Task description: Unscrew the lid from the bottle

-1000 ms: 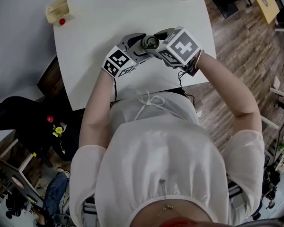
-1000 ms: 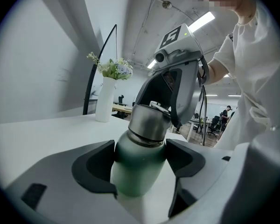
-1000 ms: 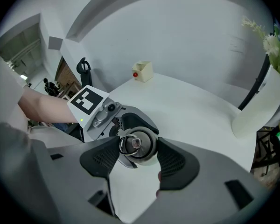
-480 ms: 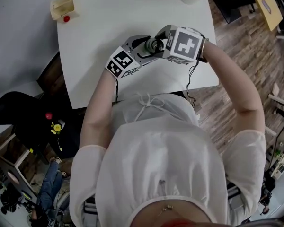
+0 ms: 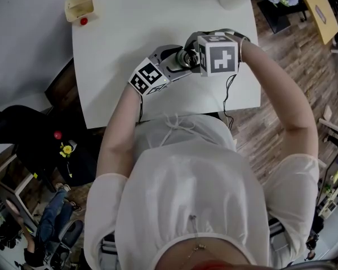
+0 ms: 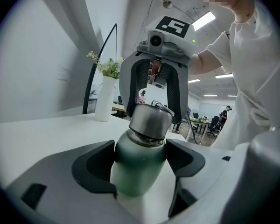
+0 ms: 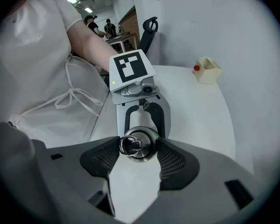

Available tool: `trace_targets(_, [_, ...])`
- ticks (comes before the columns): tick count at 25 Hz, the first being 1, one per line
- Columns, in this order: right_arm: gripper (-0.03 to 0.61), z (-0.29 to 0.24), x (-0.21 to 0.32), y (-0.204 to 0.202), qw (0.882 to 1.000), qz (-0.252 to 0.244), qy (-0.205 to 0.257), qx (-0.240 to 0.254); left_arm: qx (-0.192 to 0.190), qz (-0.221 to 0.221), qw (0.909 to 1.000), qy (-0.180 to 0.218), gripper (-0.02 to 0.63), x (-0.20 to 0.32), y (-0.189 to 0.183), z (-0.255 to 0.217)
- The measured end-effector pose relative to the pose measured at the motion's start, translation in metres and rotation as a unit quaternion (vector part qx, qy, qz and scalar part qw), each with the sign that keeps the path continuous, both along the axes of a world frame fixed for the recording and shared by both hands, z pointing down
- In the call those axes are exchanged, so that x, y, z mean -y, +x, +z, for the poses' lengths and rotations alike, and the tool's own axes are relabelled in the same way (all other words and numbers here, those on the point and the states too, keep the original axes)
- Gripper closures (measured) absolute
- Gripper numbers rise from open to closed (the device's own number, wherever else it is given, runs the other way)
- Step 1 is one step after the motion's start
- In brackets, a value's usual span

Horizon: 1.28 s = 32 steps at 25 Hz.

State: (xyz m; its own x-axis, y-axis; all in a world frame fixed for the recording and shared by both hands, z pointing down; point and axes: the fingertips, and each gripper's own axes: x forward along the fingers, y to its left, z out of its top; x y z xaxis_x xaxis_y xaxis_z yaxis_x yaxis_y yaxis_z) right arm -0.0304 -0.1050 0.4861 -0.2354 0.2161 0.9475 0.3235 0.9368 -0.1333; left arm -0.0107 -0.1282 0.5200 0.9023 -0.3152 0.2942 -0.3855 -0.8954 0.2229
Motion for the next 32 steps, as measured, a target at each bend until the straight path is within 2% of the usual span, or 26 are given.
trace_targets(2, [0.316,-0.001,0.001,-0.002,1.000,0.022,0.000,0.011,-0.002,0.000,1.0000,-0.001,0.256,0.000,-0.001,0.000])
trace_targets(4, [0.314,-0.003,0.003,-0.005,0.997,0.065,0.001,0.034,-0.004,0.001,1.0000,-0.001,0.256,0.000,-0.001,0.001])
trace_targets(8, [0.268,-0.013,0.006,-0.005,0.982,0.175,-0.021,0.068,-0.005,0.003,1.0000,0.000,0.256,0.001,0.000,0.000])
trace_targets(10, [0.273,-0.014,0.012,-0.003,0.966,0.245,-0.022,0.074,-0.006,0.003,1.0000,0.001,0.256,0.001,0.000,-0.001])
trace_targets(15, [0.289,0.000,0.016,0.001,0.912,0.400,-0.038,0.077,-0.006,0.003,1.0000,0.000,0.256,0.000,0.001,-0.002])
trace_targets(19, [0.326,0.001,0.022,0.003,0.870,0.484,-0.033,0.086,-0.007,0.001,1.0000,0.000,0.256,0.000,0.001,-0.002])
trace_targets(21, [0.327,0.001,0.023,0.004,0.862,0.498,-0.029,0.090,-0.009,0.002,1.0000,0.000,0.256,-0.001,0.002,-0.002])
trace_targets(23, [0.329,0.002,0.022,0.005,0.863,0.497,-0.023,0.088,-0.011,0.002,0.9999,0.000,0.256,-0.001,0.002,-0.002])
trace_targets(26, [0.328,0.005,0.018,0.004,0.875,0.477,-0.021,0.084,-0.012,0.001,0.9999,0.001,0.256,-0.001,0.002,-0.002])
trace_targets(28, [0.328,0.006,0.016,0.003,0.888,0.451,-0.024,0.080,-0.012,0.000,0.9999,0.002,0.256,-0.001,0.002,-0.003])
trace_targets(32, [0.328,0.003,0.013,0.001,0.927,0.368,-0.011,0.068,-0.011,-0.001,0.9999,0.002,0.256,-0.001,0.001,-0.003])
